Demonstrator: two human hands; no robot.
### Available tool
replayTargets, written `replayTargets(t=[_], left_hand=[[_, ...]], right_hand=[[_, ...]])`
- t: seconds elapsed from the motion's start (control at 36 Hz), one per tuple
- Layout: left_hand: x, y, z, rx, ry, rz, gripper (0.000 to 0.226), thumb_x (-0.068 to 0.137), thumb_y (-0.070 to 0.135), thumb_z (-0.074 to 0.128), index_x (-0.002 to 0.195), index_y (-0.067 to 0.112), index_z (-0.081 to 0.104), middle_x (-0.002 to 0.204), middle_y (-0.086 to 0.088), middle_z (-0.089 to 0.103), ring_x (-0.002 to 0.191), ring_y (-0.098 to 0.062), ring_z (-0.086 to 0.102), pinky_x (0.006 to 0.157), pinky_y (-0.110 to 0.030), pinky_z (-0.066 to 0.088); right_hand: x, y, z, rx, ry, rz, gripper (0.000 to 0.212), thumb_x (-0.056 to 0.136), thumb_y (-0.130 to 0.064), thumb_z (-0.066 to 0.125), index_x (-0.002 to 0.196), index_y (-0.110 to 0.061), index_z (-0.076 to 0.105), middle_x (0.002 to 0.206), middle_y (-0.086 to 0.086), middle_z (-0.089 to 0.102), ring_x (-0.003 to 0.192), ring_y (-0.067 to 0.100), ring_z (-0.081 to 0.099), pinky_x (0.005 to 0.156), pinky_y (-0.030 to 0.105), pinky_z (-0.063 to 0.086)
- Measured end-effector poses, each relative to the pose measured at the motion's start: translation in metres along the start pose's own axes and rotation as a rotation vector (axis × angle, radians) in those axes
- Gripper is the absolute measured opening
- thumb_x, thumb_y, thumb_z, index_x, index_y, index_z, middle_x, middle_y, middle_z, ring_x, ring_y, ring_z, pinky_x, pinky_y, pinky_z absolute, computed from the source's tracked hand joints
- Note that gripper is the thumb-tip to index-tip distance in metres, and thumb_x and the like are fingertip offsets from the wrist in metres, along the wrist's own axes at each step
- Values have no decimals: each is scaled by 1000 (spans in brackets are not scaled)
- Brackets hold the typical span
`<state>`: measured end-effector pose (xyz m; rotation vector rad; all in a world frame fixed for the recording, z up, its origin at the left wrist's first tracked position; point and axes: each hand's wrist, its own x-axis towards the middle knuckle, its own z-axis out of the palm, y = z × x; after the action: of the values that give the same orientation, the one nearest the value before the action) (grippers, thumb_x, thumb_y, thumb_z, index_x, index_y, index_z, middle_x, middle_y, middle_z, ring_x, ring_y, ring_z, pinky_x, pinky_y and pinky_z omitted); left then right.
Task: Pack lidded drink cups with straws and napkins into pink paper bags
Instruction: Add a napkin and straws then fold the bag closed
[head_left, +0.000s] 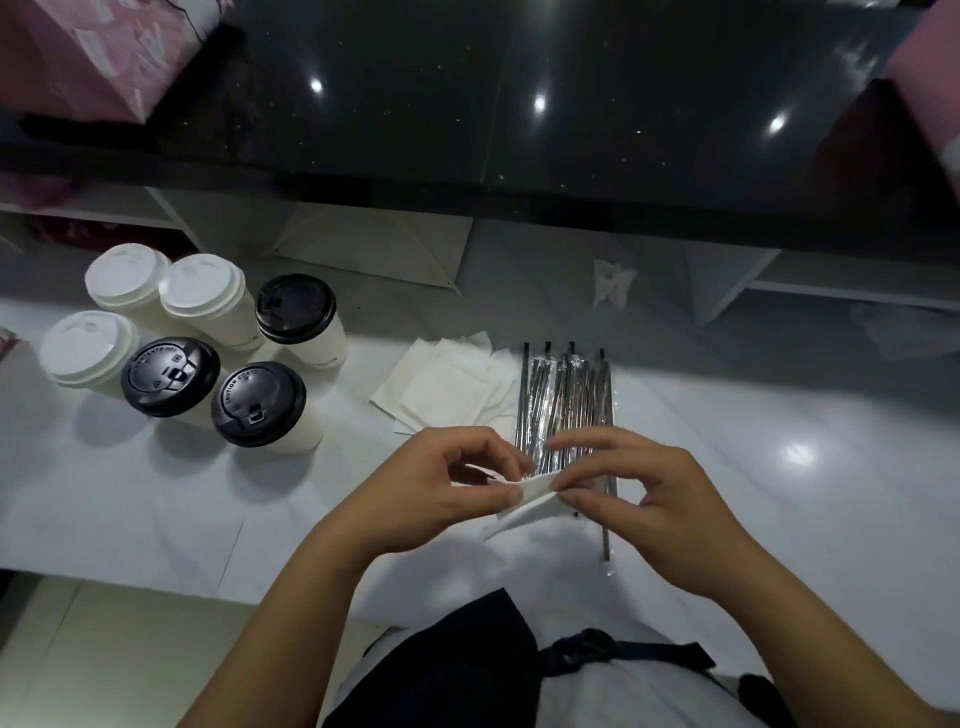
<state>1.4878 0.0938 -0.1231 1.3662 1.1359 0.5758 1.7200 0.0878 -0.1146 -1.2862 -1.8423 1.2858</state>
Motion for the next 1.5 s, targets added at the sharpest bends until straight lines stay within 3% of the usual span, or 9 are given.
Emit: replayTargets(t=[0.14,0.39,0.56,0.64,0.89,1.14,1.22,1.33,1.5], left_hand=[[-2,-5,8,-73,-10,-19,7,86,0,73,90,0,68,104,-3,74,97,-19,71,83,-35,58],[-5,-10,17,-194,21,-15,10,83,-7,71,81,1,66,103,-11,74,95,-30,71,80,-33,55],[-8,-11,18,-279,29,-56,5,87,8,73,88,7,69,106,-9,74,97,-24,69,81,-30,54],[-9,-10,18,-357,0,-96,30,76,27,78,99,12,68,102,-2,72,91,-18,68,78,-28,54],[-2,-18,32,-252,248,-30,24,83,-7,70,80,17,69,79,-2,66,72,-17,60,67,-36,51],[8,-22,33,-300,161,-109,18,84,-8,69,94,8,68,84,-6,68,79,-18,66,71,-35,59],[23,-39,33,-48,248,-261,10,88,19,73,97,22,70,91,-1,72,81,-16,69,82,-43,60],[48,-55,43,507,349,-337,26,87,52,62,105,33,63,96,15,68,84,-11,65,78,-33,52],[83,-62,63,774,329,-298,38,90,53,60,117,26,56,101,8,69,89,-18,64,72,-32,47]], right_hand=[[-7,6,1,56,63,4,17,84,-2,73,88,-18,79,90,-12,74,91,13,69,81,22,53],[-12,17,3,264,167,88,25,83,3,73,84,-20,79,87,3,75,86,26,68,81,48,55],[-14,17,6,344,196,115,24,80,7,74,82,-16,80,82,5,74,79,19,69,75,28,54],[-14,16,8,374,246,126,24,79,9,74,86,-14,78,83,3,75,78,13,69,75,23,54],[-13,15,5,549,274,244,40,74,-1,78,110,-17,71,82,12,70,75,18,67,74,26,56],[-26,24,-6,407,319,316,19,83,6,70,84,-10,79,83,11,76,79,16,70,76,23,57],[-31,30,-14,247,440,317,22,85,0,72,82,-21,78,78,-4,75,72,5,67,70,17,54],[-41,42,-21,75,540,349,27,86,-8,73,79,-34,74,77,-16,73,71,4,66,69,25,52],[-55,52,-16,8,544,403,32,86,-12,74,77,-43,70,81,-23,72,77,4,68,80,39,57]])
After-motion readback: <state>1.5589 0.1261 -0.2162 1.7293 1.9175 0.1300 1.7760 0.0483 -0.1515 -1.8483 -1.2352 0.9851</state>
